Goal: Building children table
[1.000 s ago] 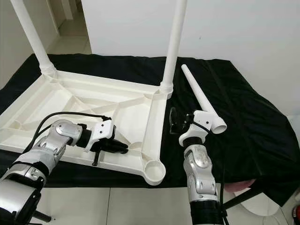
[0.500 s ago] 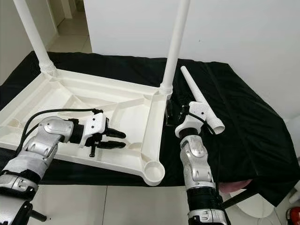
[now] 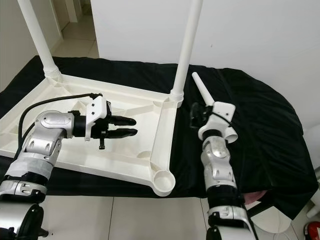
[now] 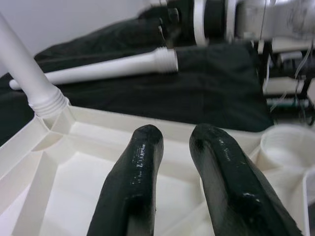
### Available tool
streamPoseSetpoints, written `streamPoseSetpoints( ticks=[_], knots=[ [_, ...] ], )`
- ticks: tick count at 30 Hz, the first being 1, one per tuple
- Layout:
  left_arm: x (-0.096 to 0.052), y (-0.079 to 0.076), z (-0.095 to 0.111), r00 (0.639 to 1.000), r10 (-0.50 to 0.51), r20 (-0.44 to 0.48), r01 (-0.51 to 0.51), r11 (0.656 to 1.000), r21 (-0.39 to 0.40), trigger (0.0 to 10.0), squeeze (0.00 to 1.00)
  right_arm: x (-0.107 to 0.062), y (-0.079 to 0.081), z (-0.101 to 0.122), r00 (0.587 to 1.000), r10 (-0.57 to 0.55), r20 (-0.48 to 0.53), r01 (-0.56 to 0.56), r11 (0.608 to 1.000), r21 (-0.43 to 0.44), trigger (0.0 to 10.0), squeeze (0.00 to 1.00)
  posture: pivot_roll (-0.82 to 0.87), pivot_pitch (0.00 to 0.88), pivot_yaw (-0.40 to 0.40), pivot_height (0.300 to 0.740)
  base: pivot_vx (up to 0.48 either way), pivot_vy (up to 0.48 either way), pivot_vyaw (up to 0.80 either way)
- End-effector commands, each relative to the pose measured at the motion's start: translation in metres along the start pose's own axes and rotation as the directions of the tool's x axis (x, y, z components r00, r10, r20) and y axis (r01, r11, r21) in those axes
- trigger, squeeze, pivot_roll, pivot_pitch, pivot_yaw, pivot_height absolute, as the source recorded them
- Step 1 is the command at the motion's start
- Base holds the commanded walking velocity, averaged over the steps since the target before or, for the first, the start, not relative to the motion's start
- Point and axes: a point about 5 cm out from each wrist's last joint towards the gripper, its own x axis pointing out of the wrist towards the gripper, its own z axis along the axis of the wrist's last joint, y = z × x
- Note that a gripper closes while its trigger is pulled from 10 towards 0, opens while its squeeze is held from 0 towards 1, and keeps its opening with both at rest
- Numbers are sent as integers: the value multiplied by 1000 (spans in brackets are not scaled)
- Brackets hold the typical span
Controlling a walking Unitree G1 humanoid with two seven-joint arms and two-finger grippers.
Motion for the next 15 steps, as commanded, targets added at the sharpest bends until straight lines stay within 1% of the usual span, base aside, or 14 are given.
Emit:
streamPoseSetpoints(
  ticks=[1, 2, 4, 6, 7, 8, 9, 10, 11, 12, 15],
  knots=[
    [-6, 25, 6, 828, 561, -6, -560, 826, -64, 10000, 0, 5, -17, 0, 995, -95, -6, 95, 995, -19, 10000, 0, -2, 0, -64, 740, 0, 0, 0],
    [-6, 25, 6, 828, 561, -6, -560, 826, -64, 10000, 0, 5, -17, 0, 995, -95, -6, 95, 995, -19, 10000, 0, -2, 0, -64, 740, 0, 0, 0],
    [-2, 21, 12, 805, 593, 22, -590, 804, -82, 10000, 0, 6, -24, -3, 991, -135, -21, 135, 991, -9, 10000, 0, 4, 0, -70, 740, 0, 0, 0],
    [-2, 21, 12, 805, 593, 22, -590, 804, -82, 10000, 0, 6, -24, -3, 991, -135, -21, 135, 991, -9, 10000, 0, 4, 0, -70, 740, 0, 0, 0],
    [2, 21, 15, 776, 631, 32, -621, 771, -142, 10000, 0, 6, -28, -5, 988, -155, -28, 154, 988, -17, 10000, 0, 10, 0, -73, 740, 0, 0, 0],
    [8, 16, 17, 760, 649, 32, -629, 747, -213, 10000, 0, 8, -34, -6, 982, -185, -36, 184, 982, -30, 10000, 0, 11, 0, -73, 740, 0, 0, 0],
    [8, 16, 17, 760, 649, 32, -629, 747, -213, 10000, 0, 8, -34, -6, 982, -185, -36, 184, 982, -30, 10000, 0, 11, 0, -73, 740, 0, 0, 0],
    [14, 11, 17, 752, 659, 16, -639, 735, -227, 10000, 0, 10, -40, -6, 977, -210, -40, 209, 977, -43, 10000, 0, 20, 0, -77, 740, 0, 0, 0],
    [18, 6, 16, 753, 658, -3, -637, 728, -254, 10000, 0, 12, -45, -6, 970, -239, -46, 237, 970, -52, 10000, 0, 24, 0, -76, 740, 0, 0, 0],
    [20, 3, 15, 756, 655, -15, -635, 727, -263, 10000, 0, 13, -48, -6, 965, -257, -51, 254, 966, -56, 10000, 0, 24, 0, -76, 740, 0, 0, 0],
    [22, 1, 16, 753, 657, -34, -641, 721, -263, 10000, 0, 15, -52, -6, 962, -267, -56, 264, 963, -57, 10000, 0, 26, 0, -78, 740, 0, 0, 0]
  ],
)
